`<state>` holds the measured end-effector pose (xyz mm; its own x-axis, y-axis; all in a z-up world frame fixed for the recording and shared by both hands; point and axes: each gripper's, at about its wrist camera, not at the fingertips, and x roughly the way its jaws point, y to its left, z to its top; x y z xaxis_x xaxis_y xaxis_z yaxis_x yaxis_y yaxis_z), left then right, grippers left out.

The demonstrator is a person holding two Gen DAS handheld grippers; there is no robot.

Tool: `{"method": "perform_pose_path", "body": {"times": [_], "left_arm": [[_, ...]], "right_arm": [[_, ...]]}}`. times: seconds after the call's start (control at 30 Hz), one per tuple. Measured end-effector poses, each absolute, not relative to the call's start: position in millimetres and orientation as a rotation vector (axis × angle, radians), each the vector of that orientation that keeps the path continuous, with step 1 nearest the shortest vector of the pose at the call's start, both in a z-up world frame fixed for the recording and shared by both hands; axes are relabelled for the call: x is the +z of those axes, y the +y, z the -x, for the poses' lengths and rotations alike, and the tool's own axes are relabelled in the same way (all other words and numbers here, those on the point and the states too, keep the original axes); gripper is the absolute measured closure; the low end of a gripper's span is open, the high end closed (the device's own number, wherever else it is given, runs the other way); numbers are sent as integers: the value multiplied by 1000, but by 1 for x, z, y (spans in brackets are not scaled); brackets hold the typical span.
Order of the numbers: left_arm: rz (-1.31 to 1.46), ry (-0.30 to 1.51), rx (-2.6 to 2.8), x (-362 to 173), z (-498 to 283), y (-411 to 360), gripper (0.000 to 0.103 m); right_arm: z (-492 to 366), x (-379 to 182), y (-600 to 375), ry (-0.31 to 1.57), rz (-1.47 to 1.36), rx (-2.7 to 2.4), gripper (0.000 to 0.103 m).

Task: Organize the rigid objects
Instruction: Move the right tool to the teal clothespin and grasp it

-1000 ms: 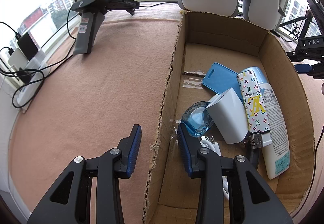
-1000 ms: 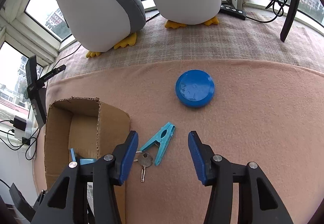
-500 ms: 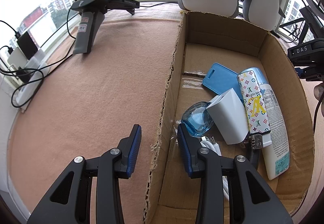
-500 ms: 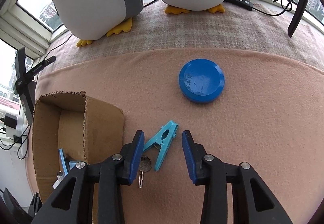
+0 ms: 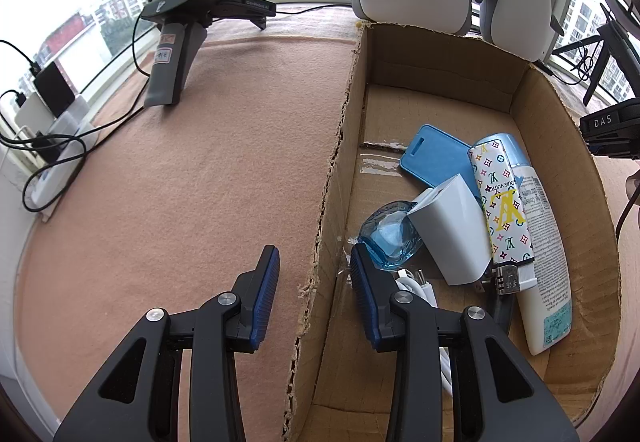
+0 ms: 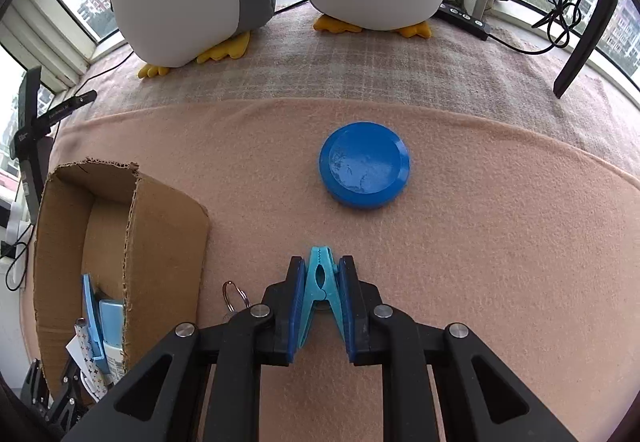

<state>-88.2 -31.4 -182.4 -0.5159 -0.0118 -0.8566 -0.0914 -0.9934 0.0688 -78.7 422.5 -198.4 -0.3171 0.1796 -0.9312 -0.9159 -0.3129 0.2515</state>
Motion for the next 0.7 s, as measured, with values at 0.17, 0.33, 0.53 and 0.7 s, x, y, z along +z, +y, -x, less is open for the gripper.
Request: {"method": "perform_pose_path", "body": {"times": [0.17,0.33,0.53,0.7], "left_arm": [[1522,162,2691,-182,88,-32,67],[1520,163,2692,-183,88,-32,67],[1520,161,2692,-183,88,-32,67],[1520,159,2691,-183,88,-32,67]], "right_arm": [[76,-198,411,1014,1130,1753,87],[76,-196,398,915,1164,1768,87],[69,-193,387,896,1150,1780,87],[63,-180,379,901,1108,1804,88]]}}
